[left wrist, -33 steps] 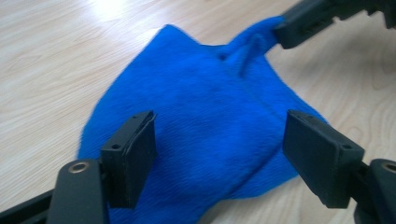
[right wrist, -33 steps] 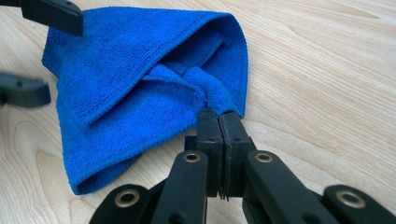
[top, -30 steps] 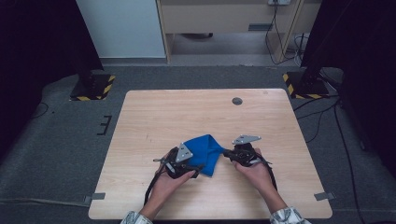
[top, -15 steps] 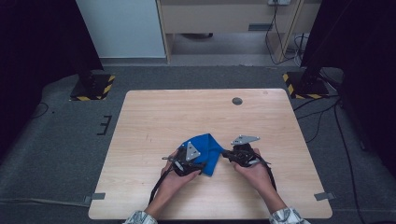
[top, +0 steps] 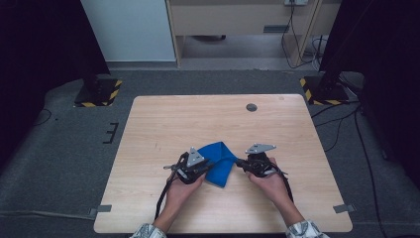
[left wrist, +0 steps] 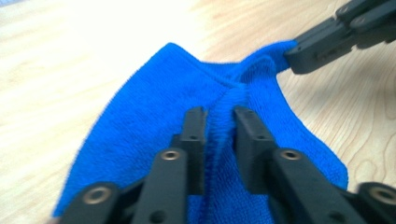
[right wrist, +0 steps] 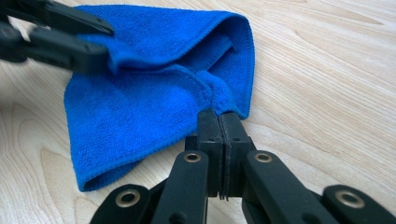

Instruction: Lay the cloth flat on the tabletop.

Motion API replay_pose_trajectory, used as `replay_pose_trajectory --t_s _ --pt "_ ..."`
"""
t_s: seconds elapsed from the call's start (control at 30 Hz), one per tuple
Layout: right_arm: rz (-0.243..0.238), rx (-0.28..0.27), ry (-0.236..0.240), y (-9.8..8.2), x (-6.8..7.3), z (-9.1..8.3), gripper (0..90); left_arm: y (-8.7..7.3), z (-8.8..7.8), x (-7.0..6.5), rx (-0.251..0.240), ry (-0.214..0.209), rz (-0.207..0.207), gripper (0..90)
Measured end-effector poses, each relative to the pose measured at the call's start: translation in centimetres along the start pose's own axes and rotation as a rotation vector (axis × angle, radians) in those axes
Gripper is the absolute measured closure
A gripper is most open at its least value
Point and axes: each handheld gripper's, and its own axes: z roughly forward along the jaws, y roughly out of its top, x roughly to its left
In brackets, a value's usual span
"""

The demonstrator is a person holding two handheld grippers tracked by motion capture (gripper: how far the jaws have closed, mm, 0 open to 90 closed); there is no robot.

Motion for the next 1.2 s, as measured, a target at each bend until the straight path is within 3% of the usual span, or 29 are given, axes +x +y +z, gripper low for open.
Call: replay_pose_trajectory --t_s 0.07,0.17,0.37,0.53,0.67,0.77,1.03,1.2 --pt "0.002 0.001 0.000 0.0 -0.1 -0.1 89.3 0.1 -0.4 0.2 -0.015 0.003 -0.003 84.3" --pt "0.004 0.003 0.001 0.0 -0.2 -0.2 89.2 0.5 -1.2 0.8 -0.051 0.019 -0.027 85.6" --pt "0.011 0.002 -0.006 0.0 -0.6 -0.5 89.3 0.5 -3.5 3.3 -0.124 0.099 -0.104 86.8" --pt "0.002 0.007 -0.014 0.0 -0.7 -0.6 89.2 0.2 -4.4 4.6 -0.143 0.138 -0.141 87.2" --pt "0.006 0.013 -0.022 -0.1 -0.8 -0.6 89.3 -0.1 -5.1 5.6 -0.150 0.193 -0.154 87.3" --pt "0.003 0.025 -0.040 -0.1 -1.1 -0.8 89.3 -0.6 -5.8 6.7 -0.149 0.226 -0.187 87.5" --pt "0.023 0.026 -0.061 -0.1 -1.8 -1.3 89.4 -1.4 -6.5 8.2 -0.145 0.267 -0.223 87.8" --pt "0.036 0.027 -0.073 -0.2 -2.4 -1.8 89.5 -1.5 -6.5 8.4 -0.142 0.267 -0.225 87.8"
